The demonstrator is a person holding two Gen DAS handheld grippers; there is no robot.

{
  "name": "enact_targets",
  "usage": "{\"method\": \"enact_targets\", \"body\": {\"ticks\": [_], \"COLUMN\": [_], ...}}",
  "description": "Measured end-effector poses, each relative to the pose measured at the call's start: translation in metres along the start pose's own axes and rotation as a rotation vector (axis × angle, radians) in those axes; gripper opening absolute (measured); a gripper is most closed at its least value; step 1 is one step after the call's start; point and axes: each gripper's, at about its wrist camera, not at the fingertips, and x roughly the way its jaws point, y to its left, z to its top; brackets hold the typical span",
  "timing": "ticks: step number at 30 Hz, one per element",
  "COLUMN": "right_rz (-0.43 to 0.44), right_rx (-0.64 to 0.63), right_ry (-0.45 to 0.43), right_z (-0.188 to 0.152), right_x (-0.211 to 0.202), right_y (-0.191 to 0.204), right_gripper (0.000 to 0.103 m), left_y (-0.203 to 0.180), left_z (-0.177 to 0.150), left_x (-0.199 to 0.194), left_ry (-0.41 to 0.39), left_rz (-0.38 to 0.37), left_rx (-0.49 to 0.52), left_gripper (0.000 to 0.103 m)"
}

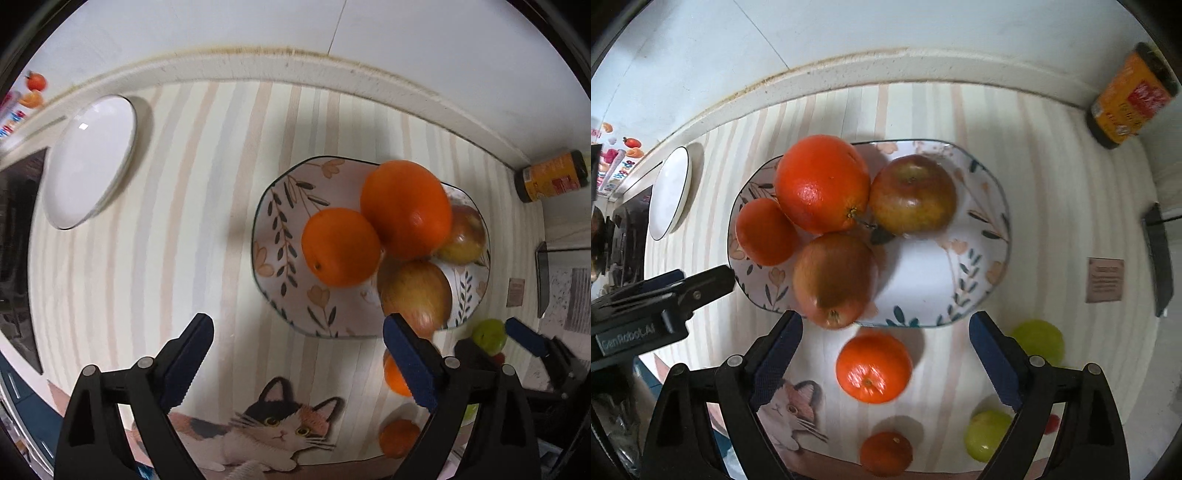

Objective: Organize fruits
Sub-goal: 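Place the tangerine and apple on the deer plate, opening both tools, then grasp a tangerine with the left tool while the right tool grasps a green apple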

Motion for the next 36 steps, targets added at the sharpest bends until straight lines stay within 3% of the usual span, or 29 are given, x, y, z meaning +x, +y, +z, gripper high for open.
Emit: {"method": "enact_targets", "body": {"ticks": [12,18,29,36], "right_rz": [-0.054,-0.05,-0.038,-0.031], "right_rx": [-0.022,-0.019,-0.021,-0.017], "right_ry": [-0.178,-0.256,-0.373,-0.406], "right_z": [-0.07,-0.102,-0.144,-0.162], "right_x": [-0.081,-0.121,-0.179,-0.198], "right_y": [0.005,0.006,0.009,0.009], "right_gripper": [0.094,0.094,0.094,0.094], "left_y": [-0.014,-0.022,-0.035,-0.036], "left_z": [-0.074,-0.107,-0.144,-0.156], "left_x": [-0.087,-0.124,-0.17,-0.179], "left_ry": [-0.264,-0.351,-0.451,-0.464], "left_rz": [0.066,0.073,0.066,0.04], "left_rx": [0.049,0.083,0.114,0.098], "left_gripper": [0.094,0.094,0.094,0.094]}}
